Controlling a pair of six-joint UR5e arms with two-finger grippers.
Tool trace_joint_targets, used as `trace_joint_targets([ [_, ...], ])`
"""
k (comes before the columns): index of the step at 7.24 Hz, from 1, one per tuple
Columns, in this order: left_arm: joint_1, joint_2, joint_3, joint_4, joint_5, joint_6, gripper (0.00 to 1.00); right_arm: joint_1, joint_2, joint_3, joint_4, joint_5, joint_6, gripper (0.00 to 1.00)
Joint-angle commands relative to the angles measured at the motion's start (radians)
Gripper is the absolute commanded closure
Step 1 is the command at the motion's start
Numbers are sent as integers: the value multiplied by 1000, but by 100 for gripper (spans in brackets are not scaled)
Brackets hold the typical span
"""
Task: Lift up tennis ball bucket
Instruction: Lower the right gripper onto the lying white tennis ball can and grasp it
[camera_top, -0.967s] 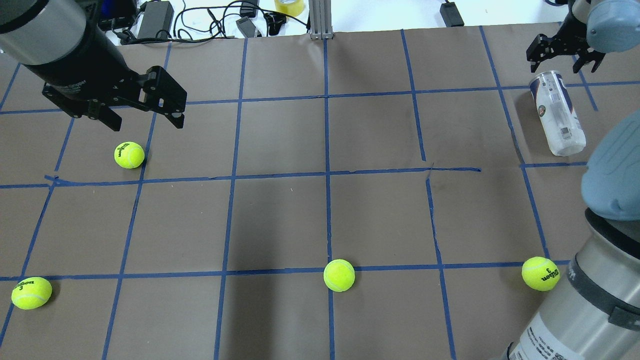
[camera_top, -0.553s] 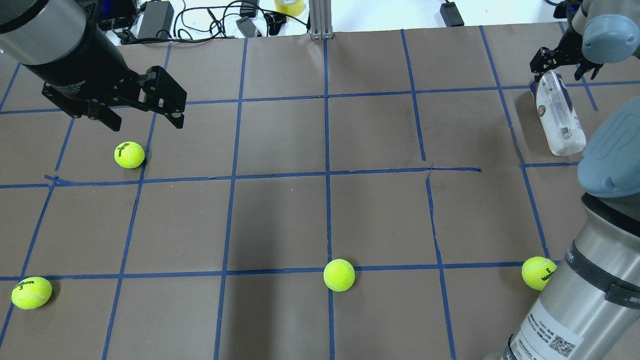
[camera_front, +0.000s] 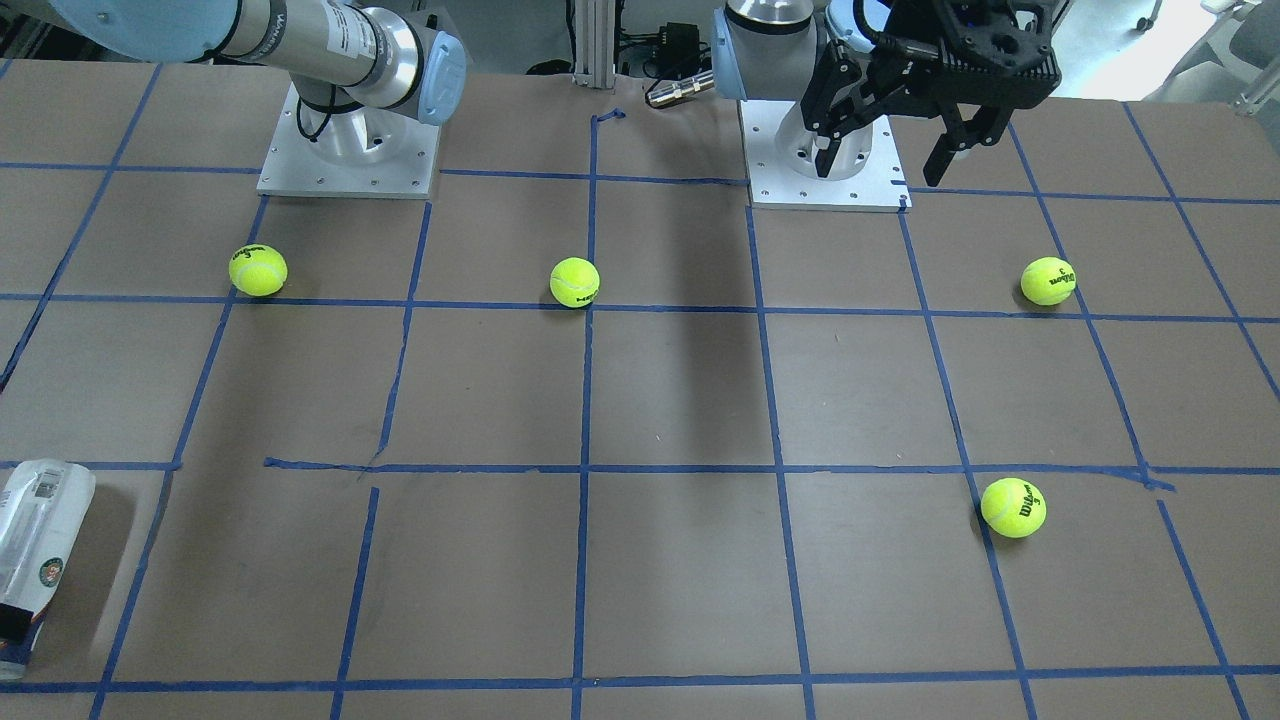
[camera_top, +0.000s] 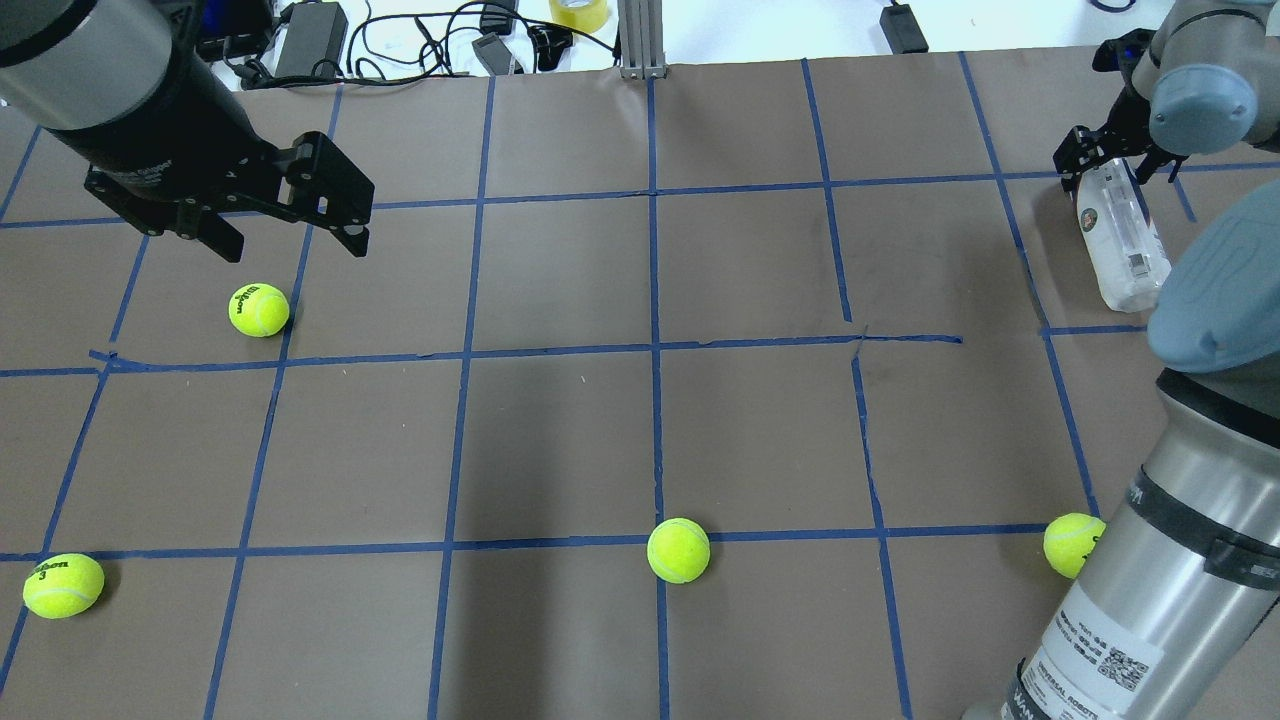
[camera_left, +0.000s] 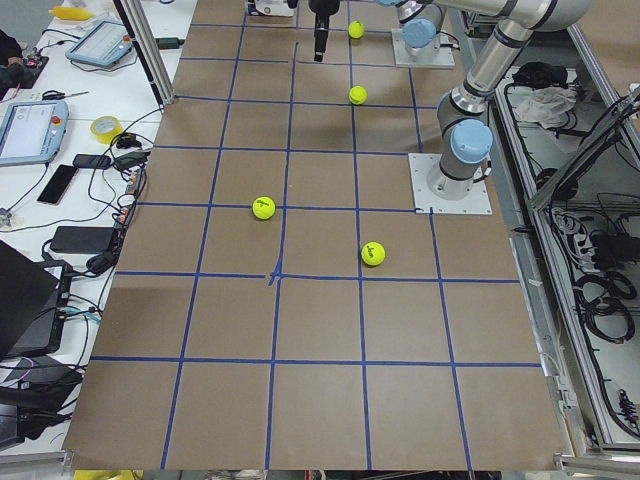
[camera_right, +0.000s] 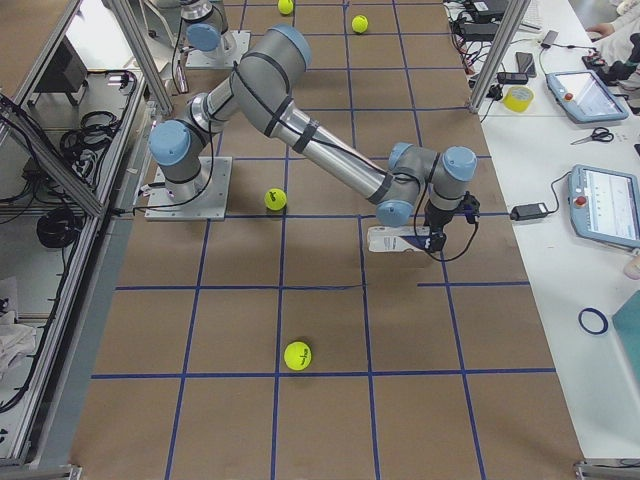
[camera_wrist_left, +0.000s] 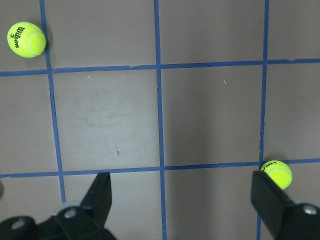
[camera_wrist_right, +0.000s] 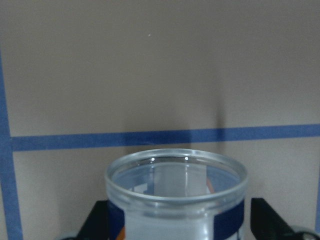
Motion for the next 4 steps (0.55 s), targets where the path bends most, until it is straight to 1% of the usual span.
trace_joint_targets([
  [1,0,2,0,-1,2,0,0,0,18,-1,-40,5,-35,0],
  [2,0,2,-2,-5,2,-2,0,0,18,-1,-40,46,-36,0],
  [3,0,2,-2,-3,2,-2,0,0,16,-1,-41,67,-38,0],
  [4,0,2,-2,-3,2,-2,0,0,18,-1,-41,68,-39,4],
])
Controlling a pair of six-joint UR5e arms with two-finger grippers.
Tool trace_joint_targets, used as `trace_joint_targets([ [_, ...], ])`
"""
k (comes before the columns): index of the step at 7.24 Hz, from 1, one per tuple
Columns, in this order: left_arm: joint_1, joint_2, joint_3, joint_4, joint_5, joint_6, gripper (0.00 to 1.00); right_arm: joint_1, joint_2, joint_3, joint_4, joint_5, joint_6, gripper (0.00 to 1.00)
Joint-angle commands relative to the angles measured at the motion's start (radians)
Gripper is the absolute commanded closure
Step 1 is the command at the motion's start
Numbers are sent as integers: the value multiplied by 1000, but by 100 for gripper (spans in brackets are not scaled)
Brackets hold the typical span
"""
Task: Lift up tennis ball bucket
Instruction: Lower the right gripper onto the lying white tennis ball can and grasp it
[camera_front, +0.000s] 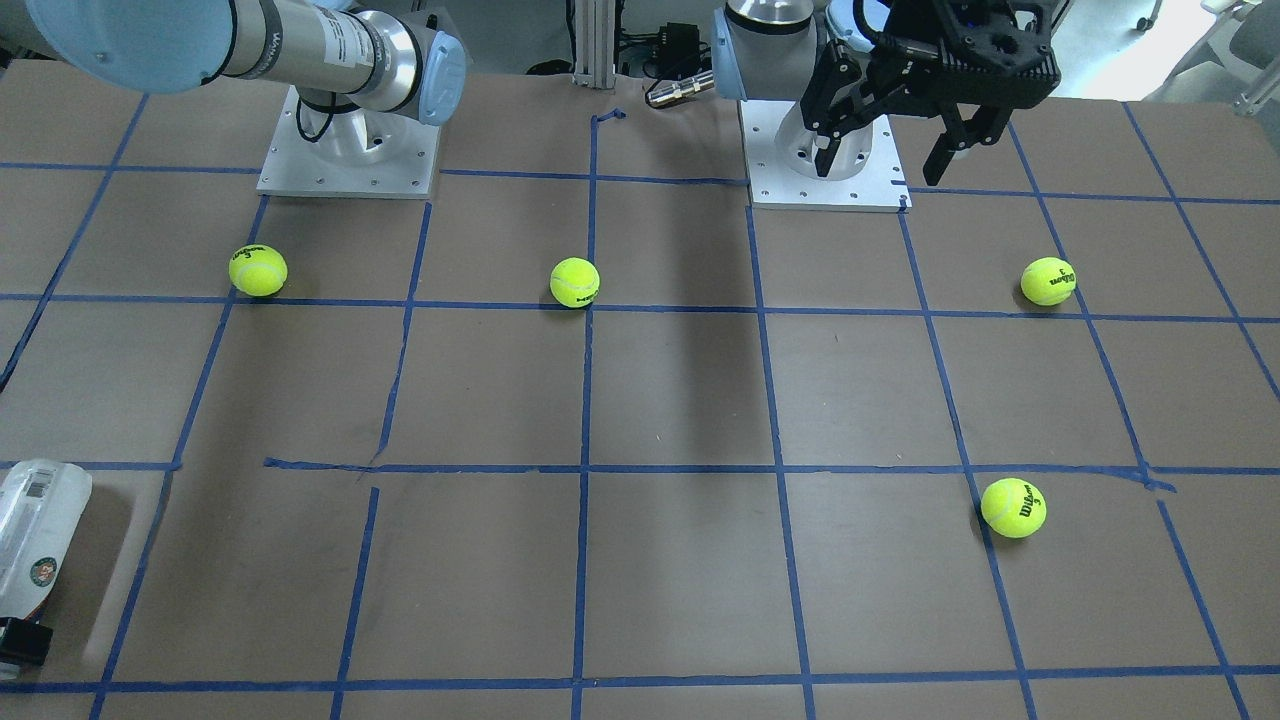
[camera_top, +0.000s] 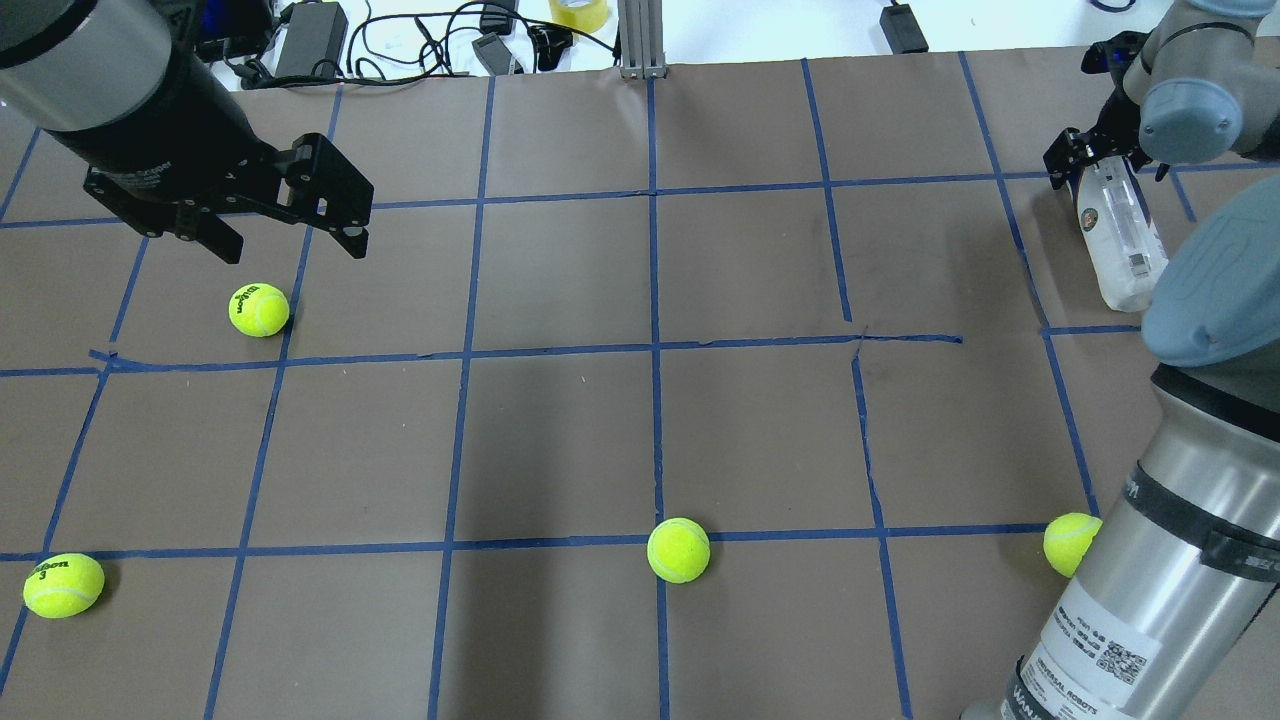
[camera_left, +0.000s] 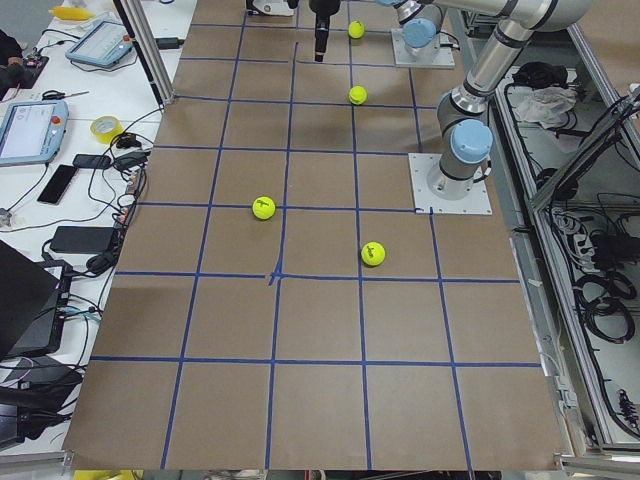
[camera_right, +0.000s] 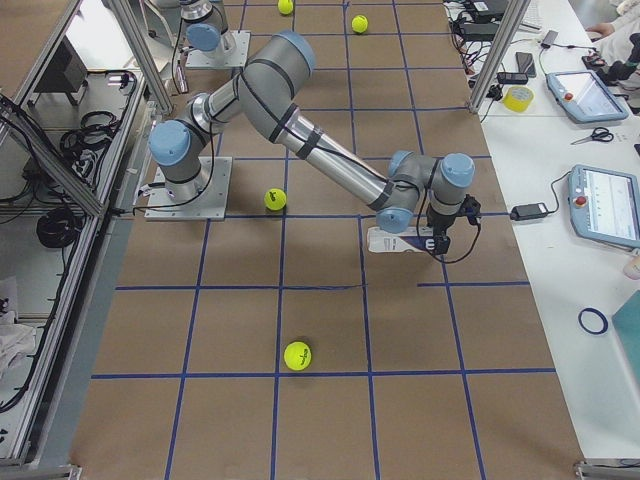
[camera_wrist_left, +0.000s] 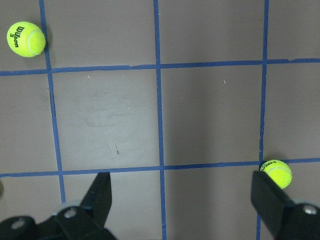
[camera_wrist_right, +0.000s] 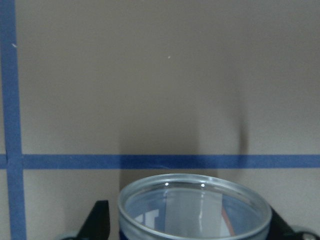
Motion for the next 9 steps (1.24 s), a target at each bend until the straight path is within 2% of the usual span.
trace_joint_targets([
  [1,0,0,0,0,0,-2,0,0,3,1,-1,5,-2,8],
  [4,0,-1,0,3,-3,0,0,0,-4,8,13,2,14,15],
  [5,0,-1,0,2,-1,0,0,0,-5,8,14,0,15,25],
  [6,0,-1,0,3,-3,-2,0,0,-5,12,20,-3,12,40],
  [7,-2,-1,0,2,-1,-2,0,0,-13,11,28,-1,12,42],
  [9,0,-1,0,2,-1,0,0,6,-48,14,69,6,33,40],
])
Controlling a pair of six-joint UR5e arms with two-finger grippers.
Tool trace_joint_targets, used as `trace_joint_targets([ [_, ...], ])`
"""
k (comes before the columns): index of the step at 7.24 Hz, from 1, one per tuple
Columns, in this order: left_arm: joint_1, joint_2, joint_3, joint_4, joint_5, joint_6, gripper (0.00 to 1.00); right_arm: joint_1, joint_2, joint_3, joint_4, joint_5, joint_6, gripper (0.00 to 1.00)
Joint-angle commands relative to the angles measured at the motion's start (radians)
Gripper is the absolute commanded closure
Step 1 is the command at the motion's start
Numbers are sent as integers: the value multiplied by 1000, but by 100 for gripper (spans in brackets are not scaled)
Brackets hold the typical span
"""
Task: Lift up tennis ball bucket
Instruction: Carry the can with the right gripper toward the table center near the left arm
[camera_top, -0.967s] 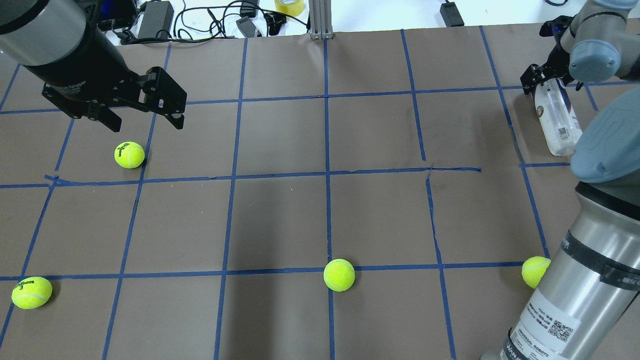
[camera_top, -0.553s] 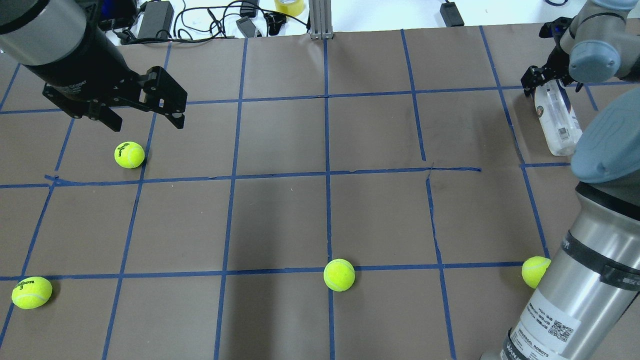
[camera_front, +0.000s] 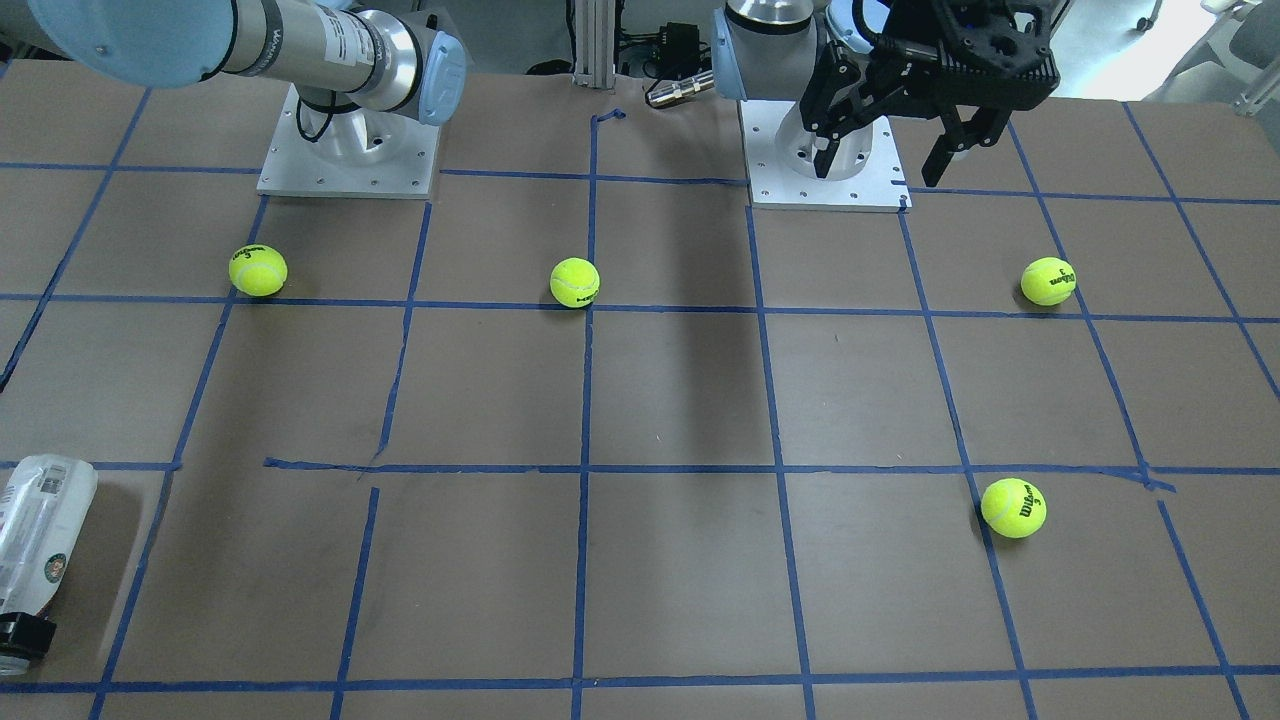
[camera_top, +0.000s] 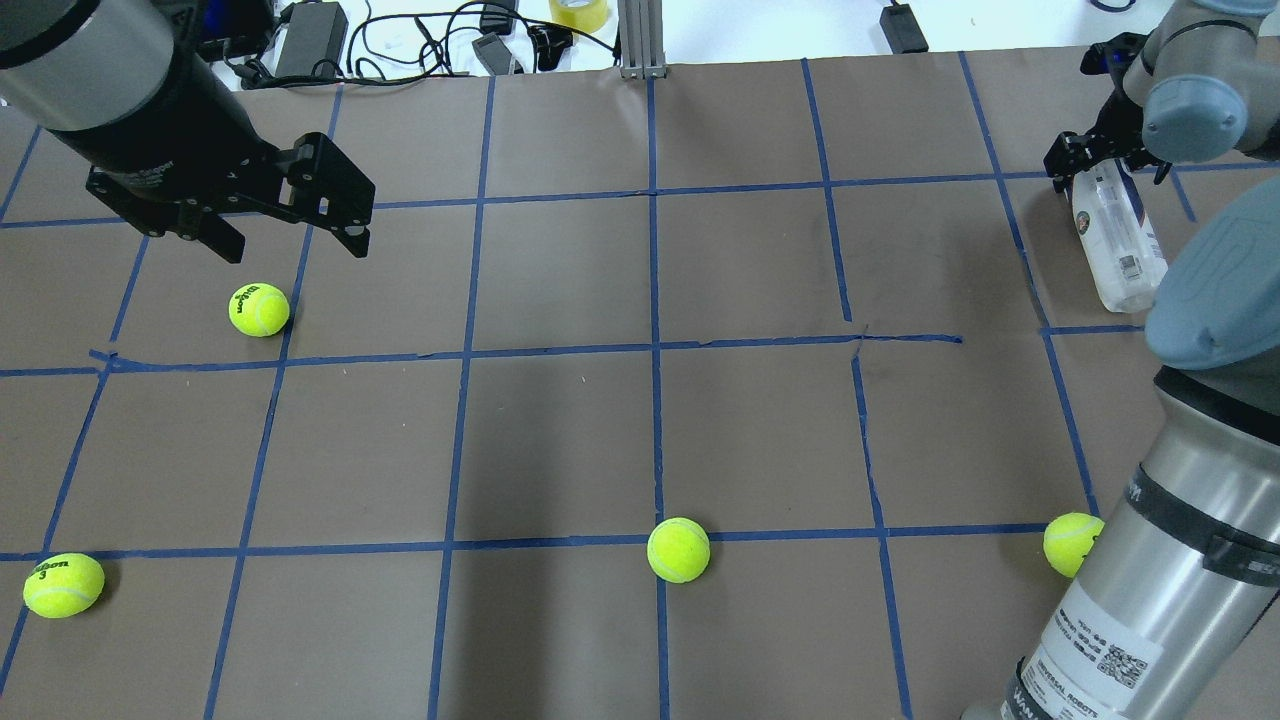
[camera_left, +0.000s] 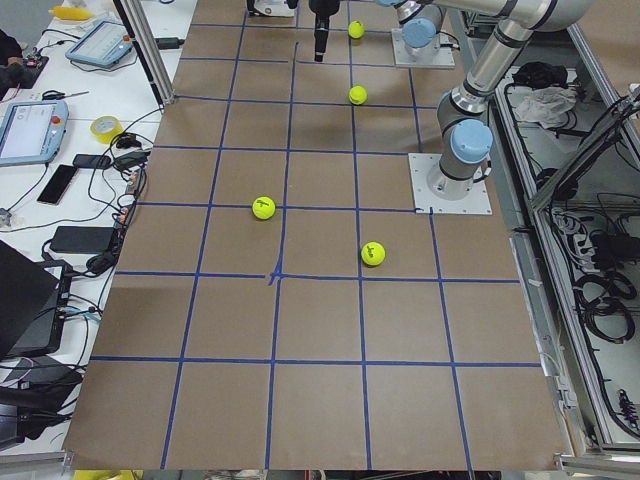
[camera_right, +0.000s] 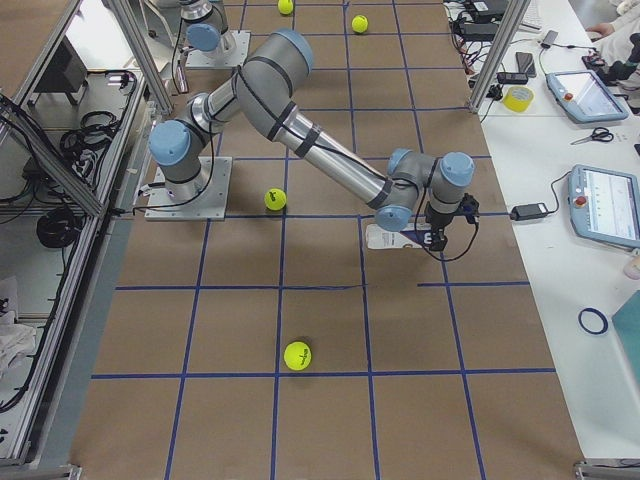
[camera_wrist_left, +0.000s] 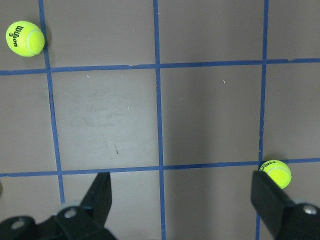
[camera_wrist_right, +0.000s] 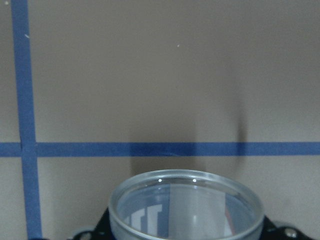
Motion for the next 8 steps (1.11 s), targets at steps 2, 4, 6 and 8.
trace_joint_targets([
  [2,0,0,0,-2,2,1,0,27,-78,8,113,7,100,41],
  [4,0,2,-6,-1,2,2,0,119,-131,57,115,5,97,40],
  [6,0,0,-6,-1,0,2,0,267,-236,146,129,5,85,41],
  [8,2,0,-6,-1,3,5,0,398,-306,195,127,12,53,42],
])
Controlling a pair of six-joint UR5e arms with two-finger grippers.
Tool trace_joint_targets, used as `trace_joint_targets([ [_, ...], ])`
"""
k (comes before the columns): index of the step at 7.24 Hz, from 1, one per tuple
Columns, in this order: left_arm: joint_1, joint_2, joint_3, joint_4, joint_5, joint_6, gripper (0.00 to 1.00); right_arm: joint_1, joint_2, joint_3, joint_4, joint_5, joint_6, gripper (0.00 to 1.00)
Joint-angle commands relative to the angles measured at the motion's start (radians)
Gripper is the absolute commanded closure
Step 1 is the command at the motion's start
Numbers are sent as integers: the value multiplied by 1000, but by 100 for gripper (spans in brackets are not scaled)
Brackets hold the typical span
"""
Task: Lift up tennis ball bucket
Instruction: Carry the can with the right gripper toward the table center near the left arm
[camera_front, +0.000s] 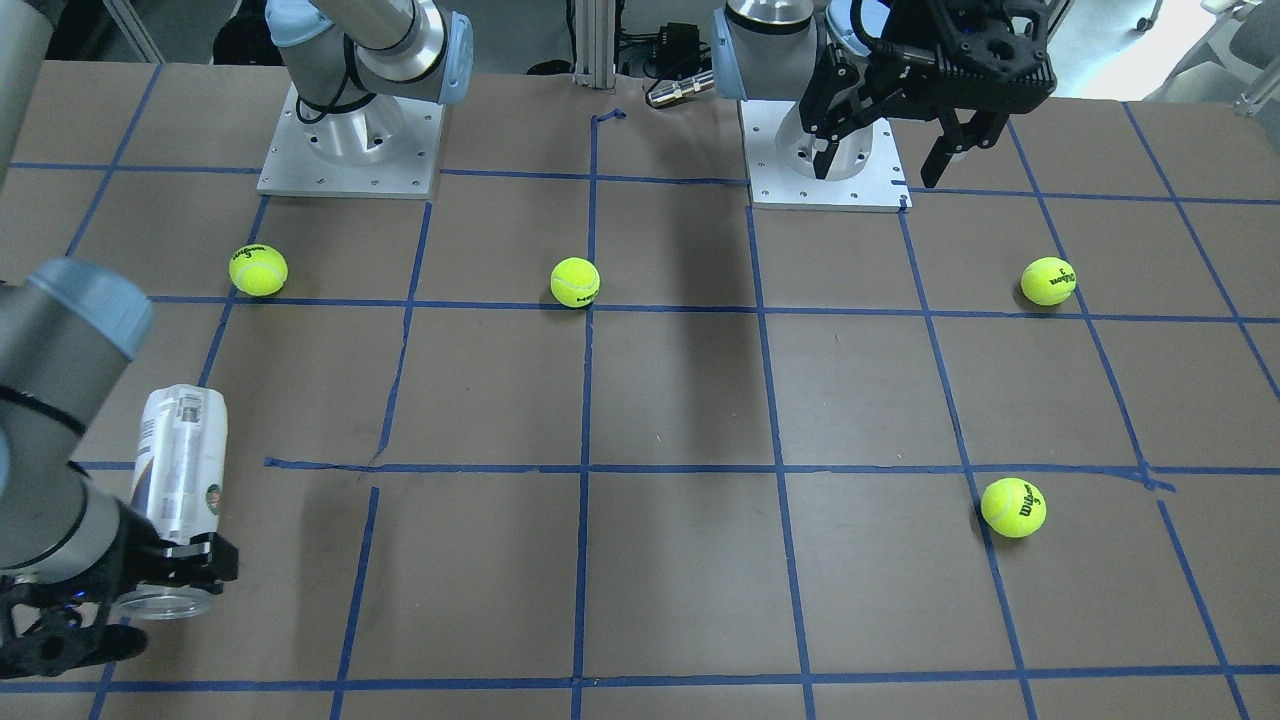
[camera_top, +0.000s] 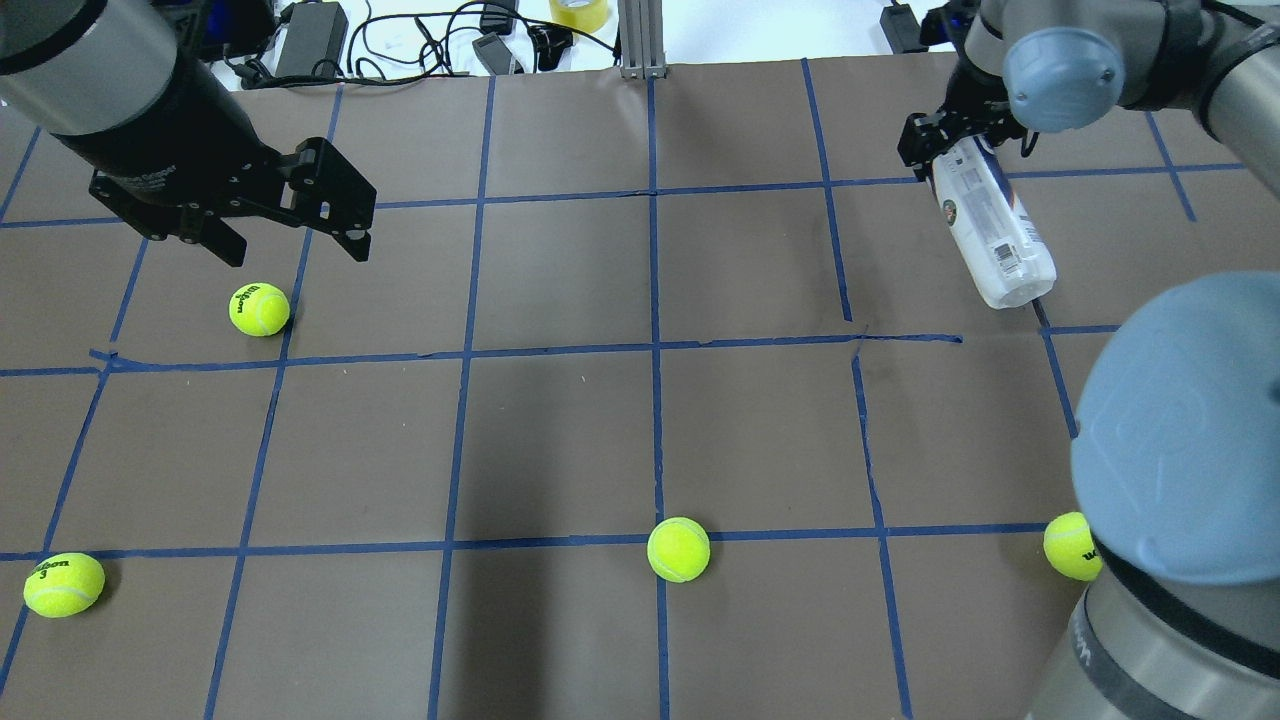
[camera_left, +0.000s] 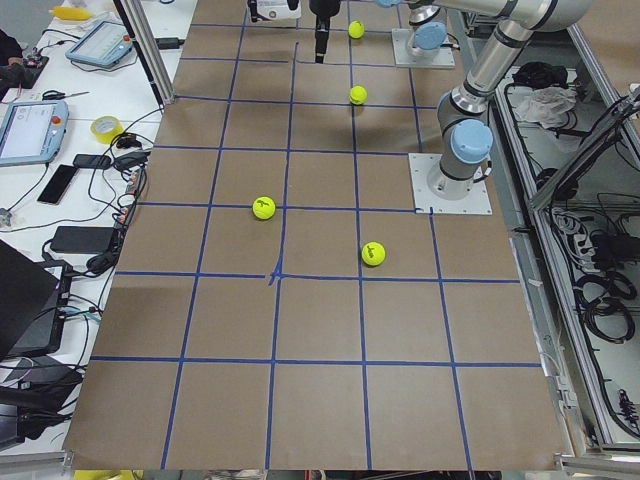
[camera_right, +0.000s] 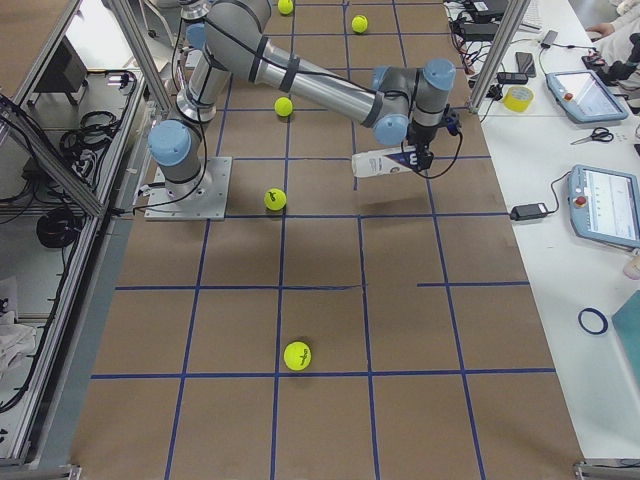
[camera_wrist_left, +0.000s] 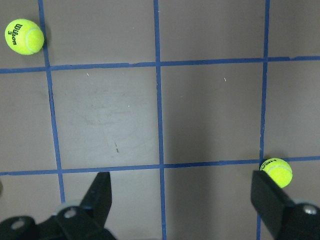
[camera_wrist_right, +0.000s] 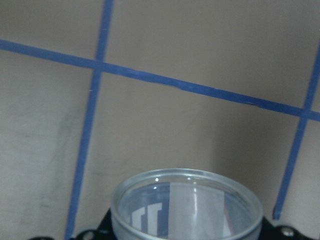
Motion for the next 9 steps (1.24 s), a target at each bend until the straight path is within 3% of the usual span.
trace_joint_targets([
  [1,1,1,0,0,2,0,0,139,-58,28,-1,11,-122,43],
  [5,1,1,0,0,2,1,0,380,-80,28,-43,4,-244,43],
  [9,1,1,0,0,3,1,0,536,-17,51,-158,19,-607,44],
])
